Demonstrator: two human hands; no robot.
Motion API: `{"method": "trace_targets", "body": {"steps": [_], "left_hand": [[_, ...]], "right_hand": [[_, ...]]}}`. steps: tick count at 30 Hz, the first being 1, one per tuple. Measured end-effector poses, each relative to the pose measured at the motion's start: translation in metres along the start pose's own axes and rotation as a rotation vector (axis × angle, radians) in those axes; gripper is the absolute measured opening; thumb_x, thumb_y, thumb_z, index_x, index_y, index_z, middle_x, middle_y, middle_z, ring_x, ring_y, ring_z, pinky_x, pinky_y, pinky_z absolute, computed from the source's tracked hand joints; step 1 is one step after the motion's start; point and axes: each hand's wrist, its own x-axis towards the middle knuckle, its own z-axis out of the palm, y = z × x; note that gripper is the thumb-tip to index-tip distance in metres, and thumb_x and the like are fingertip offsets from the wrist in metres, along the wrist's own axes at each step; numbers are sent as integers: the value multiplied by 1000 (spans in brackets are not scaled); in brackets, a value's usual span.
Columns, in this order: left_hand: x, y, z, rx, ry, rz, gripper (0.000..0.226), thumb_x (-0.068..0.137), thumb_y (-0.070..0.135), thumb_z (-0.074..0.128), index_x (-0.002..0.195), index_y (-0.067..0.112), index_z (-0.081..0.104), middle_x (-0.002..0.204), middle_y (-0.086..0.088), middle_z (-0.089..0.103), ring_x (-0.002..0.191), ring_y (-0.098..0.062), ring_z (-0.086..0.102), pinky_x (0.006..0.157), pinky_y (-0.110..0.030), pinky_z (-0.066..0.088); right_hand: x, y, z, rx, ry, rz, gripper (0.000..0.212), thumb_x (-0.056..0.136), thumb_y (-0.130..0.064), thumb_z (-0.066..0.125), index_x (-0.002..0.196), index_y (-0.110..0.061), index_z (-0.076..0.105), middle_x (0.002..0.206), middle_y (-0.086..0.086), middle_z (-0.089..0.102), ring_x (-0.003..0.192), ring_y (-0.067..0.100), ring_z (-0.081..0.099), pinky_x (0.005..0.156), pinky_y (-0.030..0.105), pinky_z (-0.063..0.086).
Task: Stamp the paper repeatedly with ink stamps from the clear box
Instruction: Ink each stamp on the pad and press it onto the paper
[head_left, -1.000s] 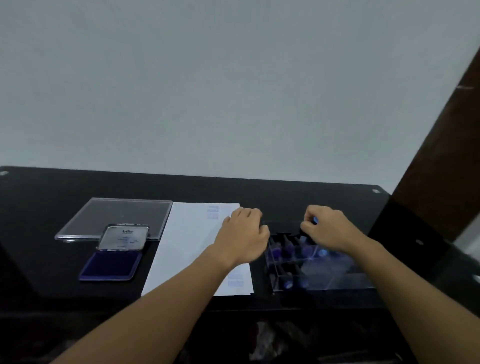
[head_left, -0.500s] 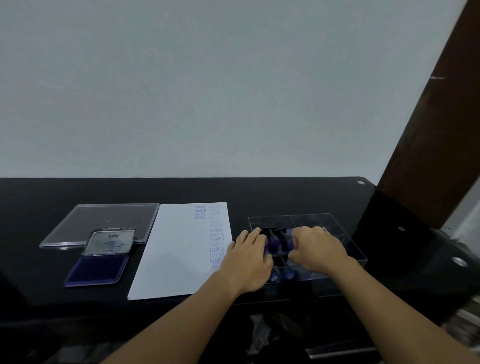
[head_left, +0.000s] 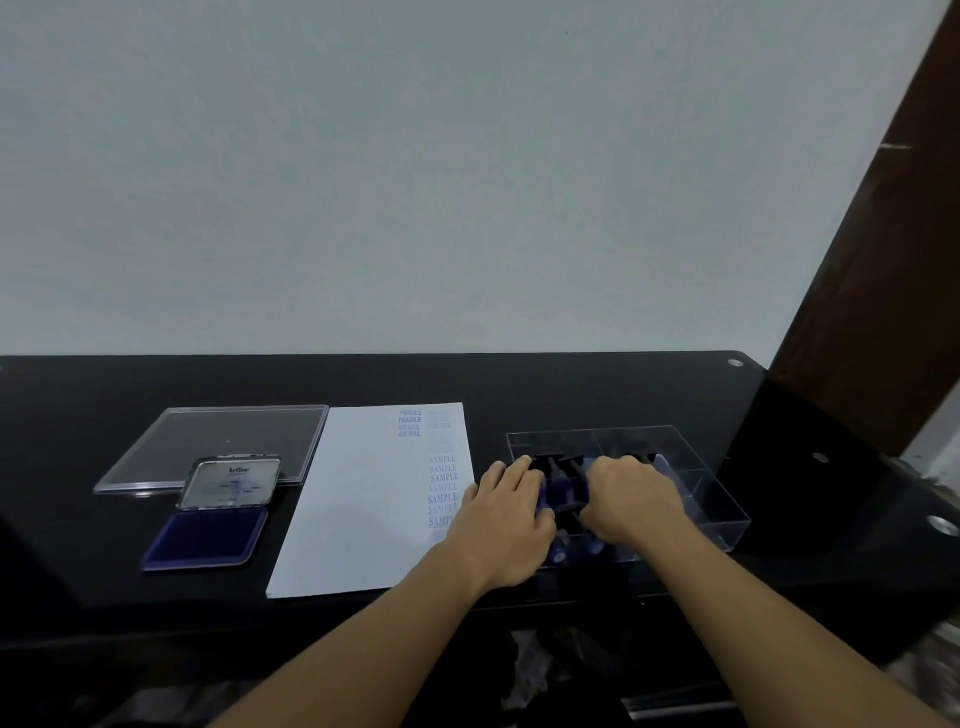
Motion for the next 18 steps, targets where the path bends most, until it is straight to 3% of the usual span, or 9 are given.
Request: {"method": "trace_targets", "body": {"steps": [4,13,16,18], "left_hand": [[-1,0,-1,5,-6,-6,52,100,40,32,149,22,31,164,4,14,150,-21,9,122,-44,14],[-4,1,-3,-3,-43,-32,55,101,42,29,153,26,23,165,9,5,151,-23,3,121,-50,13],[-5,1,-3,-22,-62,-48,55,102,43,27,154,28,20,165,11,1,151,-23,1,121,-51,12],[-6,2,-3,-20,-64,-51,55,102,43,26,155,28,20,165,12,0,151,-23,1,121,-52,13]], "right_hand": [[0,1,1,4,-2,-9,15,92,-23,61,93,-16,49,99,5,63,87,24,58,70,32,44],[0,7,8,97,12,26,21,91,-22,59,75,-18,45,77,-1,52,77,24,52,68,33,43],[-2,8,10,101,18,29,9,95,-24,53,92,-15,53,95,4,59,82,24,50,70,33,42],[-3,8,10,98,12,28,17,97,-25,50,106,-12,57,108,8,62,87,25,51,71,33,41]]}}
